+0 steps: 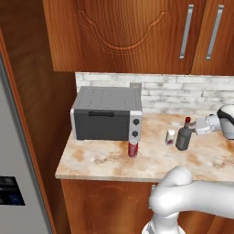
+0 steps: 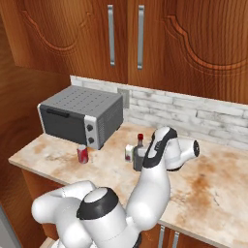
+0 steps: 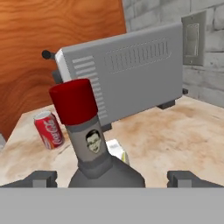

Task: Move the drinks to the dining counter.

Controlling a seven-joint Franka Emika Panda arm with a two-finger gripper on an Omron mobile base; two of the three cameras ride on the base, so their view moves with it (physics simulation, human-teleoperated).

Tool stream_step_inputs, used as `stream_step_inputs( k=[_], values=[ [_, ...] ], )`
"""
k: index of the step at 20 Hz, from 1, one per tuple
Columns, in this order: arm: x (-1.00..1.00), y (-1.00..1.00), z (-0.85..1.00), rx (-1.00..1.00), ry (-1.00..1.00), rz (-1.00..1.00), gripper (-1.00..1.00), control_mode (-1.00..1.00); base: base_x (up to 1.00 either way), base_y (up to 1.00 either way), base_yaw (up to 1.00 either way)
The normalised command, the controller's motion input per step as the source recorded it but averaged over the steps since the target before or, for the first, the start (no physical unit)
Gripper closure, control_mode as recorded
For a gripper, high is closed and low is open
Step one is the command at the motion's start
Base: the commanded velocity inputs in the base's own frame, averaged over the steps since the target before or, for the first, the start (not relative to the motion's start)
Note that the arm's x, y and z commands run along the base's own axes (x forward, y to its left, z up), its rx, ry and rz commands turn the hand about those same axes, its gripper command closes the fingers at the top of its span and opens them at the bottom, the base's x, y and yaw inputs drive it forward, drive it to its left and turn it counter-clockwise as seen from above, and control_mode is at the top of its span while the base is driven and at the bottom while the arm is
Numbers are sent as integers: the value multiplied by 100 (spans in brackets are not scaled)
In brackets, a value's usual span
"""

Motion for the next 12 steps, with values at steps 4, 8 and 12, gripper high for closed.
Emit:
stream_step_inputs(
  k=[4, 8, 12],
  values=[
    [0, 14, 0, 0, 0, 0, -100, -100, 0, 0, 0],
    [0, 22, 0, 0, 0, 0, -100, -100, 0, 0, 0],
    [8, 12, 0, 0, 0, 0, -100, -100, 0, 0, 0]
  ],
)
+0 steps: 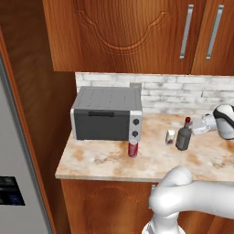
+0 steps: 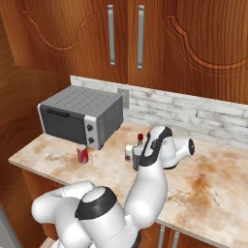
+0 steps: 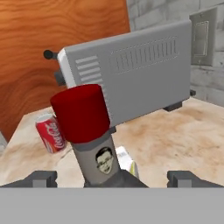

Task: Move the drinks to the dining counter.

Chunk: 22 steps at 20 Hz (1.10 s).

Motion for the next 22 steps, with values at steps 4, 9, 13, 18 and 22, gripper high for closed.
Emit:
stream_step_inputs(
  k=[4, 9, 13, 18, 22],
  values=[
    [12, 12, 0, 0, 0, 0, -100, -100, 0, 0, 0],
    [3, 7, 0, 0, 0, 0, -100, -100, 0, 0, 0],
    [0, 0, 0, 0, 0, 0, 100, -100, 0, 0, 0],
    [-4, -1, 0, 0, 0, 0, 100, -100, 0, 0, 0],
    [-42, -11, 29, 0, 0, -2, 100, -100, 0, 0, 0]
  ],
)
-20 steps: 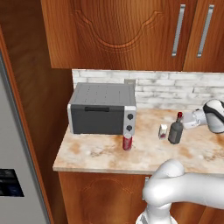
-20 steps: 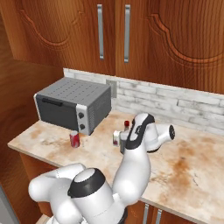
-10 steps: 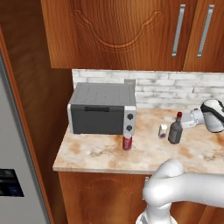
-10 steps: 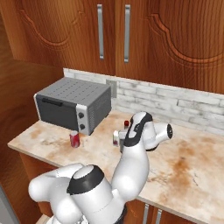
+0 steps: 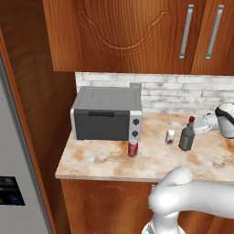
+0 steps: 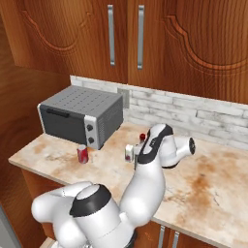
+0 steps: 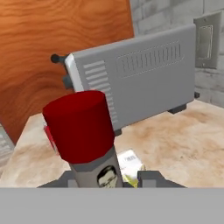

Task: Move the drinks to the dining counter.

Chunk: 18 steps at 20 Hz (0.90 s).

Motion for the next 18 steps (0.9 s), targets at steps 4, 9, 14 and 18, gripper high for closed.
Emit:
stream_step_inputs(
  k=[4, 9, 14, 18],
  values=[
    [-52, -3, 38, 0, 0, -3, 100, -100, 0, 0, 0],
    [-67, 4, 34, 0, -3, 0, 100, -100, 0, 0, 0],
    [-71, 34, 41, 0, -18, 0, 100, -100, 0, 0, 0],
    [-47, 48, 41, 0, -23, 0, 100, -100, 0, 0, 0]
  ],
)
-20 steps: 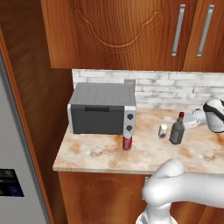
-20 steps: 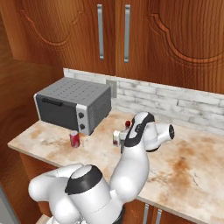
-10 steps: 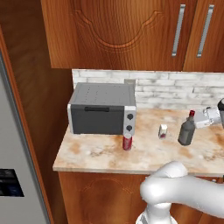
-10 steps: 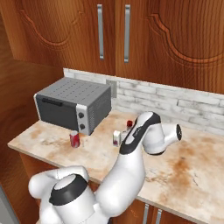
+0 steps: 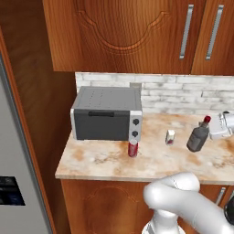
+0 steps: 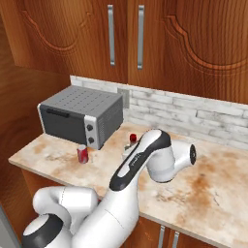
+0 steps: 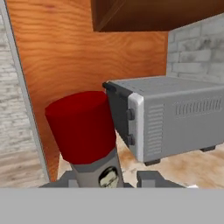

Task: Move the drinks to the dining counter.

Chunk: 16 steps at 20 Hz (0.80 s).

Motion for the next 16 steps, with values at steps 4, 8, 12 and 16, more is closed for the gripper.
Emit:
stream_step_inputs(
  k=[4, 8, 12, 16],
  values=[
    [-10, 31, 14, -1, -7, 0, 100, -100, 0, 0, 0],
    [0, 0, 0, 0, 0, 0, 100, -100, 0, 0, 0],
    [0, 0, 0, 0, 0, 0, 100, -100, 0, 0, 0],
    [0, 0, 0, 0, 0, 0, 100, 100, -28, 0, -1]
  ],
)
